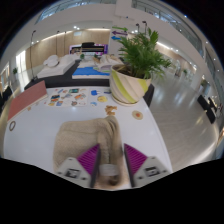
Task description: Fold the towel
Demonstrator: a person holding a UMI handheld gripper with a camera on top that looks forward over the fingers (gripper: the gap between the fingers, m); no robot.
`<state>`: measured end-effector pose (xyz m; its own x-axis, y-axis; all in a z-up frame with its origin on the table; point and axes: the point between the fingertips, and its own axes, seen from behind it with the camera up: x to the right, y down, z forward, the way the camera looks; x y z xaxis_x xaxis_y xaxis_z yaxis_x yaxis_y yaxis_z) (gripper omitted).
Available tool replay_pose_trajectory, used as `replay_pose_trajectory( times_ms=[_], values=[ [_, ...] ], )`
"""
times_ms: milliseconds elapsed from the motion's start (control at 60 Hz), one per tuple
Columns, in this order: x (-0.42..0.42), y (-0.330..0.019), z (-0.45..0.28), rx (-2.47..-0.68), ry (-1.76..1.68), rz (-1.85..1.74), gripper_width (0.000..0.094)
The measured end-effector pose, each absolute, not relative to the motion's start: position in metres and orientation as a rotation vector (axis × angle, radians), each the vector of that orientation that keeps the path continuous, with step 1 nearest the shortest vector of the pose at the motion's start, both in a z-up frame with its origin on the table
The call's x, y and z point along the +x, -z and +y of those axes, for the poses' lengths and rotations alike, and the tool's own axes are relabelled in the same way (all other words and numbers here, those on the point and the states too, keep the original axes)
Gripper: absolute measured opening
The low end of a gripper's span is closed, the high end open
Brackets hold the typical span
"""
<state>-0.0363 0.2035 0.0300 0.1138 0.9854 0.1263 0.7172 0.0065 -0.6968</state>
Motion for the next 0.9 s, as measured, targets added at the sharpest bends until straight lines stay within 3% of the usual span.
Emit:
replay_pose_trajectory(
  times_ms=[83,133,200,450,567,900],
  values=[
    [-0.028,-0.050,0.210,-1.723,-0.538,-1.641,0.0881],
    [-0.013,-0.075,0.206,-1.733,-0.558,-1.621,0.0825],
    [0.017,-0.110,0.195,-1.760,-0.565,-1.599,0.0861],
    [0.171,-0.225,0.143,-1.824,-0.546,-1.539,0.0853],
    [0.215,-0.247,0.119,-1.815,-0.538,-1.540,0.0849],
    [0.225,-0.253,0.087,-1.827,-0.594,-1.537,0.0852]
  ],
)
